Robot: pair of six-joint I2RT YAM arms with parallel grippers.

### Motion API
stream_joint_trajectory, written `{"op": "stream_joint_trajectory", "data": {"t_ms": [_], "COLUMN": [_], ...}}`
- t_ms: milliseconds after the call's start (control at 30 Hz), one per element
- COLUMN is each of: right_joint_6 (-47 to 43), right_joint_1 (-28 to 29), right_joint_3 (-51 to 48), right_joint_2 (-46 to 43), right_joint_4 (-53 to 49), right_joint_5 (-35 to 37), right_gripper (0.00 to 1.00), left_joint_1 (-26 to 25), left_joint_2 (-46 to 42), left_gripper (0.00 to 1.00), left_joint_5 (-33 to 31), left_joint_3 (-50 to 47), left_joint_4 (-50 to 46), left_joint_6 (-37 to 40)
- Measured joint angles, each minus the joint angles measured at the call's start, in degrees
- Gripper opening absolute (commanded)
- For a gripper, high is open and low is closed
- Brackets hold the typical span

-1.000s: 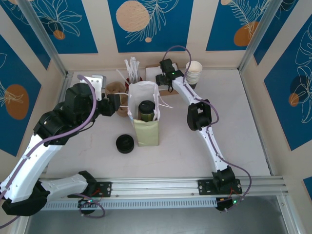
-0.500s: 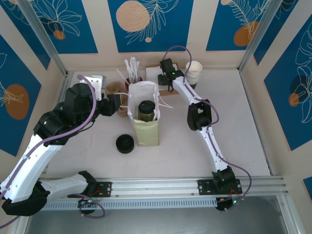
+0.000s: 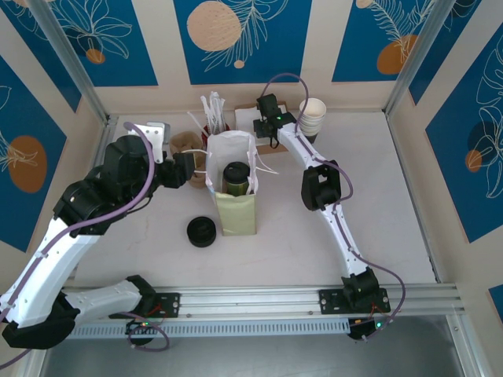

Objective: Pack the takeout coffee

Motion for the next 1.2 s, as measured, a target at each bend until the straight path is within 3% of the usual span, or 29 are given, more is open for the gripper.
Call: {"op": "stream_joint_trajectory", "data": {"t_ms": [467,567,867,1200], "right_joint_6": [0.2,0.2,0.8,5.5], "right_joint_1": [1.1,1.3,3.0,9.1], "right_joint_3": [0.4,0.5,0.7,-1.9], "right_joint_2": [-6.9,-9.8,-22.5,-41.7], "right_joint_4": [-0.3,-1.0,-7.1,-18.9], "right_joint_5": [-0.8,-1.3,-4.0,-5.0], "right_gripper": [0.00,0.00,0.00,0.00], "left_joint_1": [0.0,0.0,0.0,1.4], "left_joint_2": [-0.2,-0.2,1.0,3.1], "left_gripper": [0.68,0.76,0.83,0.86], "left_joint_5": [0.0,-0.1,-3.5,-8.5], "left_joint_3": [0.0,-0.4,-1.8,-3.0], "left_joint_4": [0.0,0.1,0.0,-0.8], "left_joint_6": [-0.6,-0.8,-0.8,-1.0]}}
